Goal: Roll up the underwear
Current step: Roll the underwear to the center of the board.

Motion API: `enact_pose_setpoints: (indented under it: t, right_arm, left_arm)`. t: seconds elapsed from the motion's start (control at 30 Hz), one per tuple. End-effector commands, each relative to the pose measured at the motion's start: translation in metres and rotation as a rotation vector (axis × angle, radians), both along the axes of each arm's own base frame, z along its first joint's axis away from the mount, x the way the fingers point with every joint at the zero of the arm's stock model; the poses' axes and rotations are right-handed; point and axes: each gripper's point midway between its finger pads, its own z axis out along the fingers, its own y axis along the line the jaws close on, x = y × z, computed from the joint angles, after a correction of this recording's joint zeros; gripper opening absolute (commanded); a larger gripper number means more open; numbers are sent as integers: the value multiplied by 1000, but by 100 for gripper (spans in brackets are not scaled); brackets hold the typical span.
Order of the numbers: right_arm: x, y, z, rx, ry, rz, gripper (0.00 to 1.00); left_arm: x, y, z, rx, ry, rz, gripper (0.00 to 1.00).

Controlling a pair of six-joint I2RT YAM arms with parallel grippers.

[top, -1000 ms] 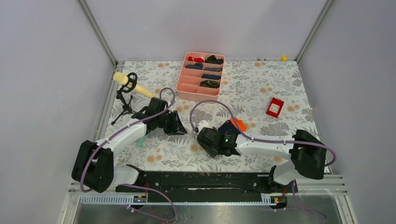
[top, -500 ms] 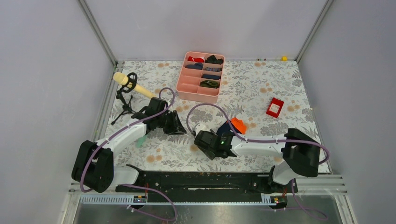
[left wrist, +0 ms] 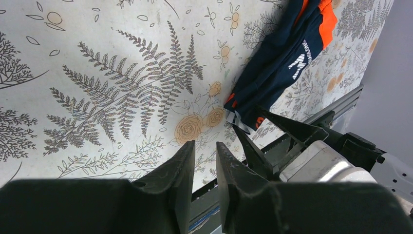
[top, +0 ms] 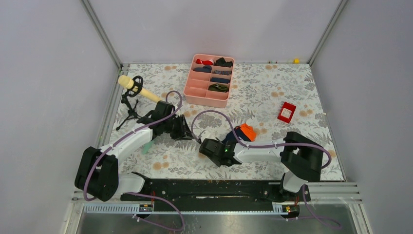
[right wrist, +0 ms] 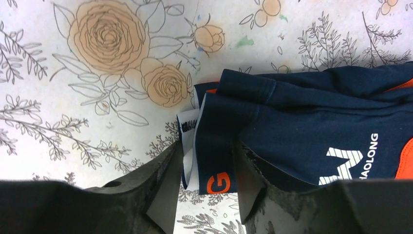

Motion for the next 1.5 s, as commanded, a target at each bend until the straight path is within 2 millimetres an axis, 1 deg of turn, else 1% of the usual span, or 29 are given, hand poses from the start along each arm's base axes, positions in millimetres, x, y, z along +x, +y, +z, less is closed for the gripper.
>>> enact_pose_setpoints:
  t: [0.0, 0.1, 0.13, 0.17, 0.2, 0.23, 0.33, 0.4, 0.43, 0.53, 0.63, 0.73, 0.8, 0.87, 0.93, 1.0, 1.1, 1.2, 1.27, 1.3, 1.47]
  right_arm:
    - [-2, -9, -25, -61, 2, -10, 44]
    - [-7, -11, -35, -65, 30, -13, 33]
    - [-8, -11, -35, -59, 33, -16, 28]
    - [-9, -10, -34, -50, 35, -17, 22]
    - [-9, -9, -31, -39, 35, -18, 20]
    - [-10, -8, -29, -28, 37, -17, 15]
    - [-11, -1, -18, 14, 45, 0, 4]
    - [-12, 3, -12, 42, 61, 8, 0]
    - [-14, 5, -9, 63, 72, 15, 0]
    - [-19, 8, -4, 126, 120, 36, 0]
    - [-21, 5, -2, 164, 150, 28, 0]
    - [-24, 2, -2, 207, 188, 11, 0]
    - [-25, 2, -1, 234, 207, -5, 0]
    - [-27, 3, -1, 262, 224, -16, 0]
    - [-27, 6, 1, 287, 234, -19, 0]
    - [-28, 6, 2, 297, 241, -14, 0]
    - [-30, 8, 4, 317, 251, -6, 0]
    - [-31, 8, 6, 333, 254, 3, 0]
    - [-30, 7, 7, 338, 246, 5, 0]
    - [-33, 8, 8, 346, 264, 19, 0]
    - [-34, 6, 12, 373, 262, 29, 0]
  left_arm:
    - [13, -1, 15, -13, -60, 20, 23]
    - [12, 0, 15, -13, -61, 21, 23]
    - [12, 0, 15, -14, -60, 21, 23]
    - [12, 0, 15, -15, -59, 21, 23]
    - [11, 0, 15, -14, -59, 20, 23]
    - [11, -1, 14, -16, -56, 19, 23]
    - [6, -5, 13, -44, -42, 1, 23]
    - [-1, -11, 10, -78, -20, -34, 26]
    - [-7, -14, 9, -88, -12, -61, 29]
    - [-26, -25, 7, -102, -2, -148, 44]
    - [-42, -34, 5, -127, 31, -191, 51]
    - [-53, -42, 0, -181, 116, -161, 54]
    - [-60, -47, -6, -208, 195, -121, 57]
    - [-66, -56, -9, -260, 265, -82, 62]
    - [-66, -66, -9, -311, 288, -43, 69]
    - [-62, -74, -6, -357, 286, -14, 72]
    - [-55, -78, -11, -359, 288, 37, 73]
    - [-47, -84, -16, -382, 308, 68, 69]
    - [-47, -89, -20, -404, 339, 67, 67]
    - [-47, -90, -23, -400, 355, 69, 66]
    - [-50, -90, -38, -324, 402, 90, 57]
